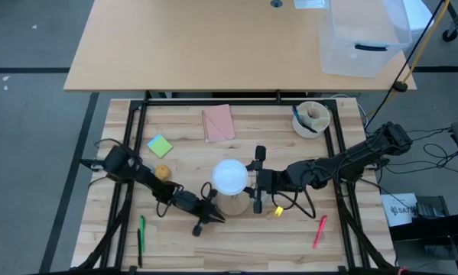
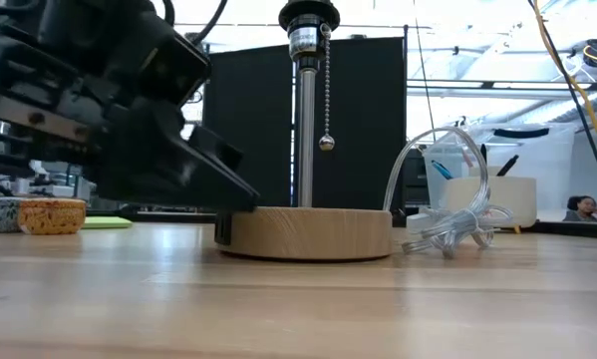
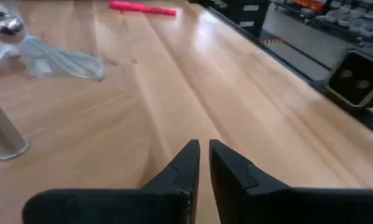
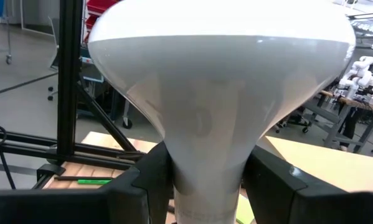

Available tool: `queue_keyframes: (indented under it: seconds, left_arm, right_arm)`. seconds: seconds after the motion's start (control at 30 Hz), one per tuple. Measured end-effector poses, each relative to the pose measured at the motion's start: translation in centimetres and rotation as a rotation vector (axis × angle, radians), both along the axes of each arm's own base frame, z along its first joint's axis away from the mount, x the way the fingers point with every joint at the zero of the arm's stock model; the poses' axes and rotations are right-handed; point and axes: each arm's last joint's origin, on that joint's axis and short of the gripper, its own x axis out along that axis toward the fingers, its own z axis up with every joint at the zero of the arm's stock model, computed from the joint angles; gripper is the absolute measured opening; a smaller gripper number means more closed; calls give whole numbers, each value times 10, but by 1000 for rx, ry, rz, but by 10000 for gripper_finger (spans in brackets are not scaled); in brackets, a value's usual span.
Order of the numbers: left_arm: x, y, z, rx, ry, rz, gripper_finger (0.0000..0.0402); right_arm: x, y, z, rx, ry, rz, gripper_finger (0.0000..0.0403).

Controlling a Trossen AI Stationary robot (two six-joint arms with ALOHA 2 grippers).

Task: Screw lightbulb
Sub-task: Insert the lightbulb into the lamp

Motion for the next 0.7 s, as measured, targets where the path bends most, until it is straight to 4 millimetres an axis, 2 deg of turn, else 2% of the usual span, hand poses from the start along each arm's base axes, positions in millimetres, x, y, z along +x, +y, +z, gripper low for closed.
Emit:
queue_keyframes:
  seconds: [0.3,0.47,0.7]
  left_arm:
    - [11,18,-10,18,73,112,39]
    - [16,35,-11,27,78,233,39]
    - [22,62,-11,15,81,318,39]
  right_arm:
    - [0,0,0,-5,-2,0,160]
    - [0,0,0,-5,-2,0,160]
    - [0,0,-1,-13,12,-12,160]
